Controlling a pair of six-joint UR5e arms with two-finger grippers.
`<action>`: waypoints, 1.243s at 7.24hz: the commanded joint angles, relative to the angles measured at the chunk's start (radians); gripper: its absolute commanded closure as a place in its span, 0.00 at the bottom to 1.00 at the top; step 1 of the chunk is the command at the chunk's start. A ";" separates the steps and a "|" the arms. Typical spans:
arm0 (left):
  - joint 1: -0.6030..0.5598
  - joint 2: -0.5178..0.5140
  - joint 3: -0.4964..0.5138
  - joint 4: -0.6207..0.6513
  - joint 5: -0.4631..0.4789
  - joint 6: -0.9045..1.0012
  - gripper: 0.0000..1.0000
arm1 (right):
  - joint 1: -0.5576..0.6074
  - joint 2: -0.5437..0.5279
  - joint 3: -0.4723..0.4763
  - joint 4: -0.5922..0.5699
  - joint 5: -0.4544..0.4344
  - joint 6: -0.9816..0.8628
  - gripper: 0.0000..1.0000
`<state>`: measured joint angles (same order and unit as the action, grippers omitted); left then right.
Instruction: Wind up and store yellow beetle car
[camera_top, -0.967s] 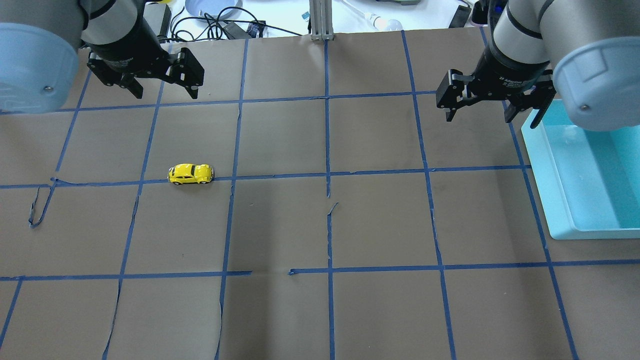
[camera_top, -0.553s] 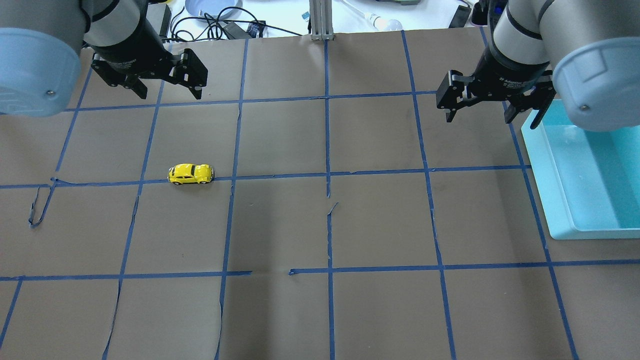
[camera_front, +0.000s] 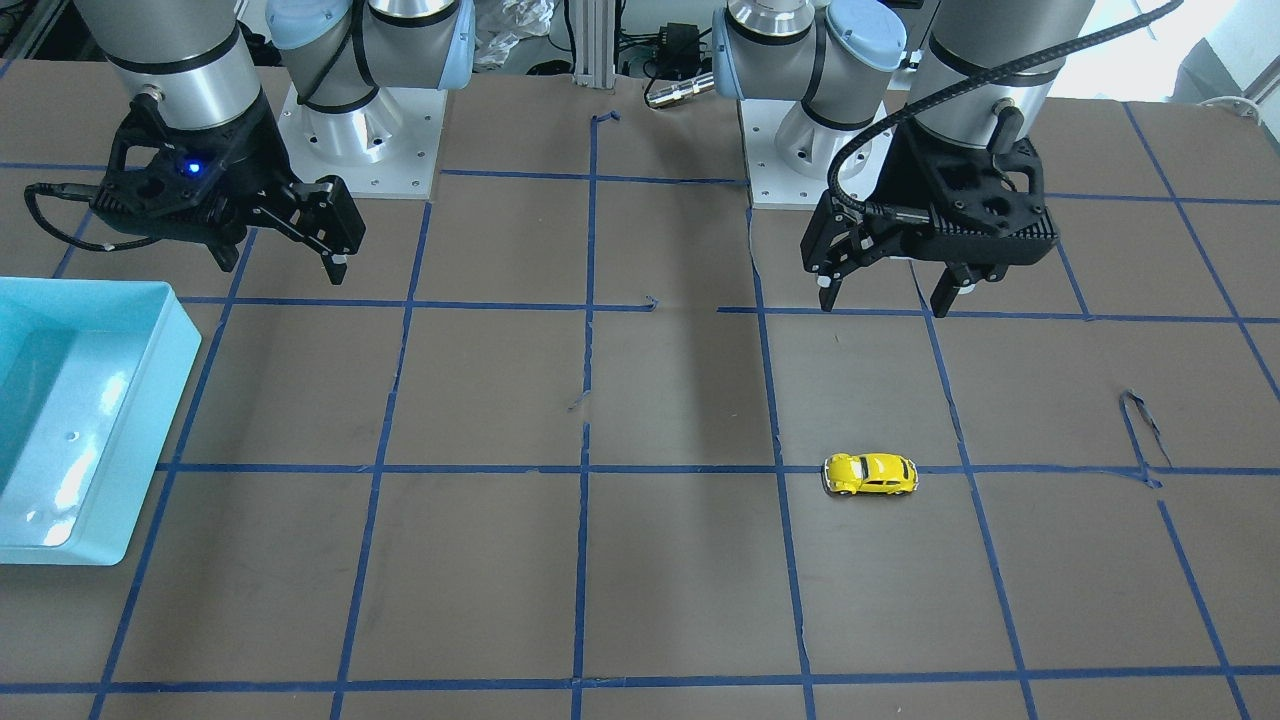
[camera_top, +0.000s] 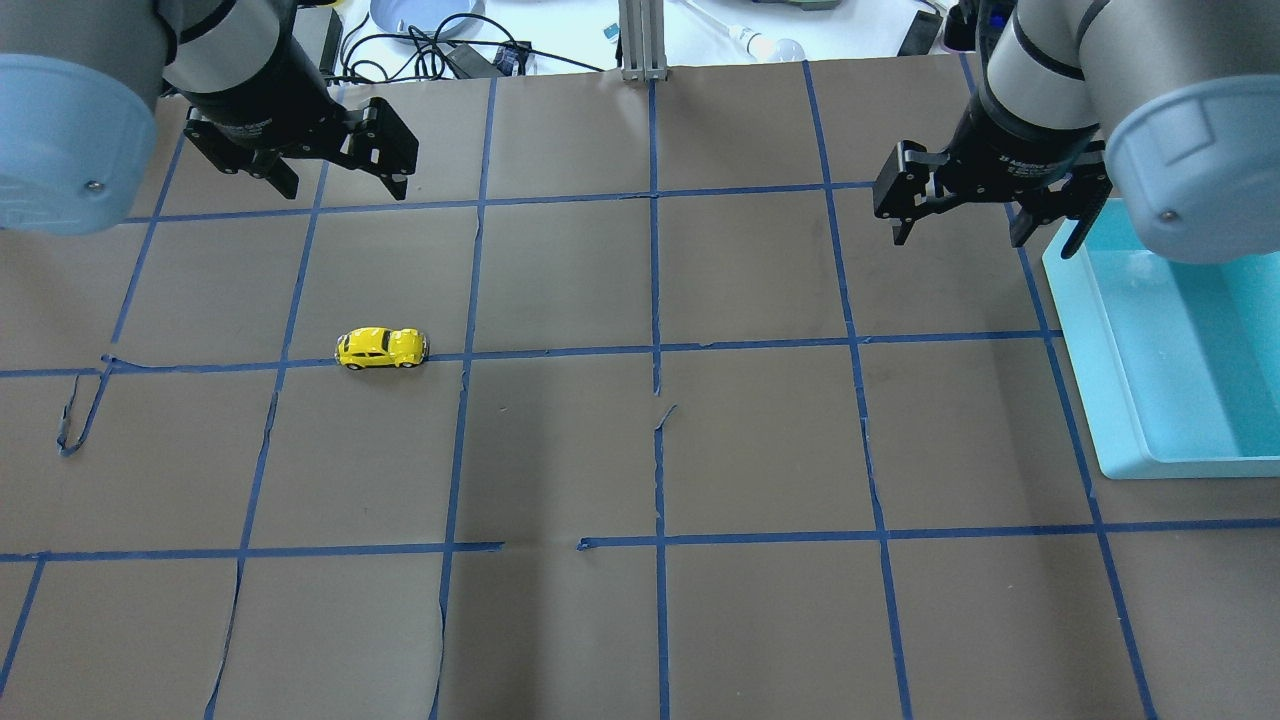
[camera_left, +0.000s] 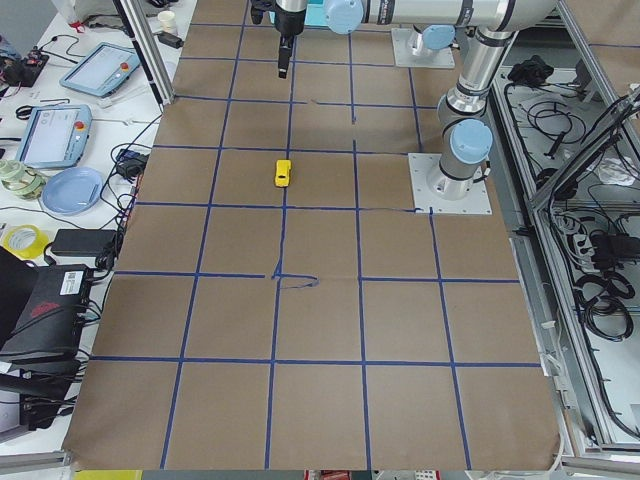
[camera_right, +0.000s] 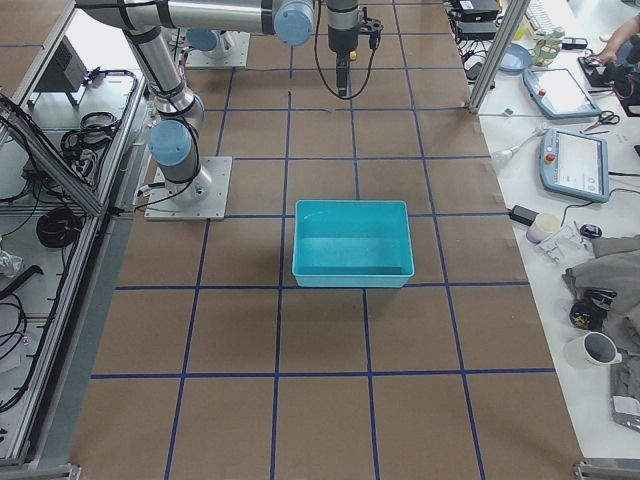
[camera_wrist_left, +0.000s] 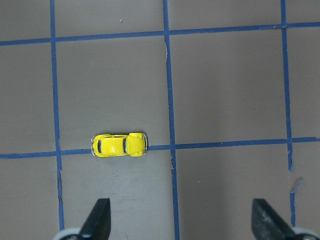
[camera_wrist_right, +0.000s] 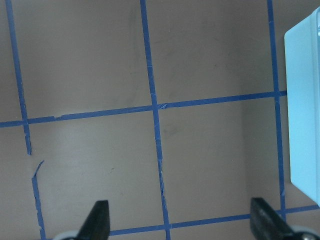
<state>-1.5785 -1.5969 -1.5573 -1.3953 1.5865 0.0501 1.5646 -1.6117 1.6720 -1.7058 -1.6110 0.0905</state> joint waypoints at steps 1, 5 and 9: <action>0.002 -0.001 0.013 -0.022 -0.002 0.007 0.00 | 0.000 0.001 0.000 0.000 0.000 0.000 0.00; 0.006 -0.014 0.026 -0.025 -0.006 -0.002 0.00 | 0.000 0.001 0.000 0.002 0.000 -0.002 0.00; 0.006 -0.014 0.028 -0.056 -0.006 -0.006 0.00 | 0.002 0.003 0.002 0.002 -0.010 -0.003 0.00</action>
<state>-1.5721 -1.6093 -1.5296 -1.4482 1.5801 0.0456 1.5648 -1.6097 1.6729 -1.7043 -1.6201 0.0880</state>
